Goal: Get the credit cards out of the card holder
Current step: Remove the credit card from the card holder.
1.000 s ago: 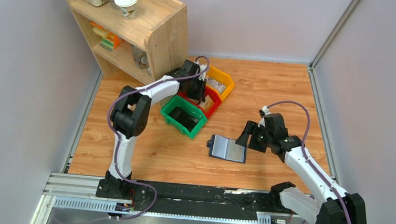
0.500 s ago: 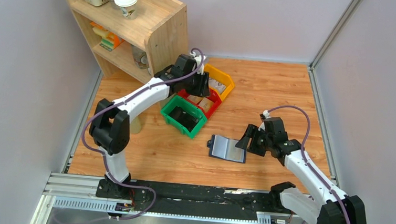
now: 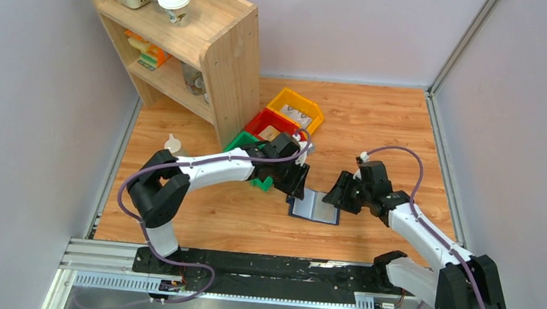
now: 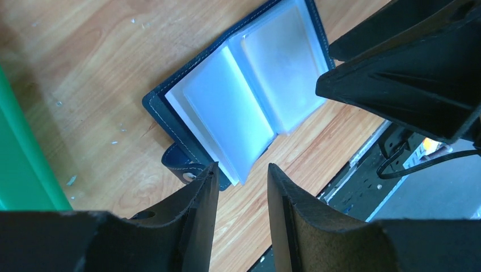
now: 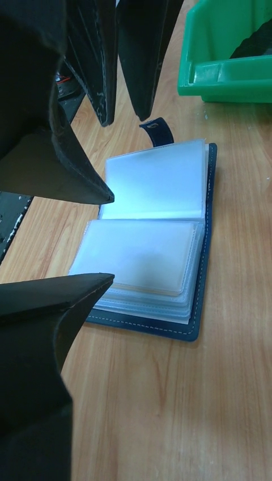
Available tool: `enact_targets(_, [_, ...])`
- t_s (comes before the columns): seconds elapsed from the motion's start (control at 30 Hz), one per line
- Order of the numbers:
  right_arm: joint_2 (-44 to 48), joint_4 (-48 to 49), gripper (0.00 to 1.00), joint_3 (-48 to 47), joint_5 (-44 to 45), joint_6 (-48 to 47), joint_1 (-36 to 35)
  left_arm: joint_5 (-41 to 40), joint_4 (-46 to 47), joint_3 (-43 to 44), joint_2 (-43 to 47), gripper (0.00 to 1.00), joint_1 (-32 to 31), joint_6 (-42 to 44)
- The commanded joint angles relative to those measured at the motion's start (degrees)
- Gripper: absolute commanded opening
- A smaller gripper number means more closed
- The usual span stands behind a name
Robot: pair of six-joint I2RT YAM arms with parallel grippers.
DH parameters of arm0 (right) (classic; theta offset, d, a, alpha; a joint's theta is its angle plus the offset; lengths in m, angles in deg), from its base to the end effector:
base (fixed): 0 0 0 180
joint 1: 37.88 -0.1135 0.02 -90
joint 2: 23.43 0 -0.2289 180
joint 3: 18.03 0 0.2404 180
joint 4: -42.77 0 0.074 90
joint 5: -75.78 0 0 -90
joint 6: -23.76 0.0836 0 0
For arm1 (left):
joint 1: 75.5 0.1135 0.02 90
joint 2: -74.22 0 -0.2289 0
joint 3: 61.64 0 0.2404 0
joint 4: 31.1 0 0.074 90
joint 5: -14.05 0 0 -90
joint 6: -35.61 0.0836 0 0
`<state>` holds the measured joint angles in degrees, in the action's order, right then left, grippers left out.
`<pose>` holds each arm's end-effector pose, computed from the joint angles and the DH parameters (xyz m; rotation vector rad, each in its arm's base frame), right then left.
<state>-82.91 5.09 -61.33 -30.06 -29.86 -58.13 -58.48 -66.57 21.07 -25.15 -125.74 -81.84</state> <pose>0.2039 0.0995 0.1190 0.2499 2.6112 0.7265 0.2250 -0.3097 0.1491 0.6659 2.5910 -0.8945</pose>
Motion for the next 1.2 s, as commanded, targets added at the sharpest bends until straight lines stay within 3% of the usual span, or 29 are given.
enact_targets(0.0, [-2.1,5.1,0.5,0.6,-0.1,2.3,-1.2,-0.4,2.2,-1.2,-1.0,0.45,-1.2,-1.4])
enact_targets(0.43, [-6.1,7.8,0.48,3.4,1.2,3.9,-1.8,-1.0,3.2,-3.5,-6.8,0.41,-2.8,-2.4])
enact_targets(0.67, [-6.5,9.9,0.48,4.4,-0.5,5.1,-2.3,1.2,4.3,-3.8,-9.3,0.16,-3.1,-3.6])
enact_targets(0.73, [-6.6,10.8,0.48,4.5,-1.2,5.5,-2.3,1.9,4.8,-4.1,-9.5,0.13,-3.2,-3.7])
enact_targets(1.17, [-8.2,13.6,0.46,1.9,-4.3,6.2,-4.2,2.7,7.3,-5.3,-8.2,0.09,-3.4,-4.8])
